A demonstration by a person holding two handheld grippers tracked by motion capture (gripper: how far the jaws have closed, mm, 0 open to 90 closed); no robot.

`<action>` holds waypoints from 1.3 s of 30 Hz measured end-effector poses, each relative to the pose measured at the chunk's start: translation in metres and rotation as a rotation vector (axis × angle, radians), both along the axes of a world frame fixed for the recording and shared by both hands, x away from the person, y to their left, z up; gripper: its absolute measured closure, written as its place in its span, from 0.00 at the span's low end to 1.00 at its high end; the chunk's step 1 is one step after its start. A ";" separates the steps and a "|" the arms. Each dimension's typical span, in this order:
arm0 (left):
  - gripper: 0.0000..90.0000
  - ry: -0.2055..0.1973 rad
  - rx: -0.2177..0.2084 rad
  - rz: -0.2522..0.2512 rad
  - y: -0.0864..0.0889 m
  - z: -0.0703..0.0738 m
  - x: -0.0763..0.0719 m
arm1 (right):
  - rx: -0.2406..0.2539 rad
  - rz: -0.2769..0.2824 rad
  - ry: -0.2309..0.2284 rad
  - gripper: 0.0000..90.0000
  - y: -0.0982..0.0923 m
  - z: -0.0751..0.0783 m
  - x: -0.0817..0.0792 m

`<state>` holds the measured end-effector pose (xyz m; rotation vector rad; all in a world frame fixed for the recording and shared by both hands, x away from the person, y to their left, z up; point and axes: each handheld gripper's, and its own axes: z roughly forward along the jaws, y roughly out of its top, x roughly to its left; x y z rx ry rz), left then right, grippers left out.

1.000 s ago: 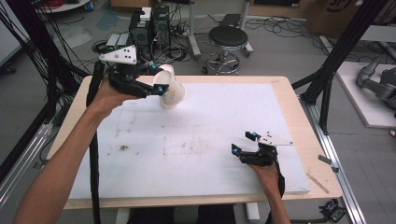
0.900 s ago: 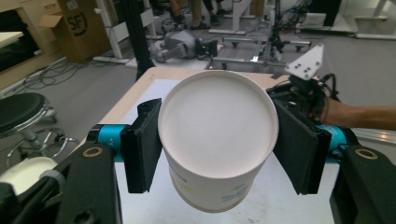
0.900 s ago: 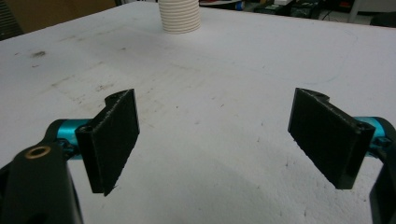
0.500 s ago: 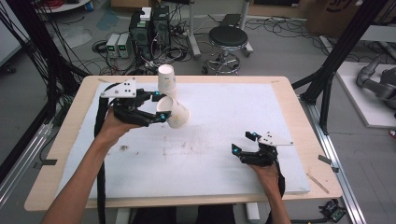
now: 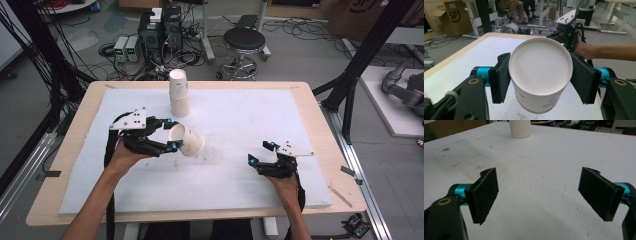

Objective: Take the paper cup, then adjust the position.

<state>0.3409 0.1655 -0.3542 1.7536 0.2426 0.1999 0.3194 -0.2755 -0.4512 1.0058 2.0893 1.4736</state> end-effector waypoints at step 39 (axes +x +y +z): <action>0.41 0.035 -0.063 -0.066 0.003 -0.005 -0.002 | 0.077 0.325 -0.035 0.18 0.010 0.052 0.003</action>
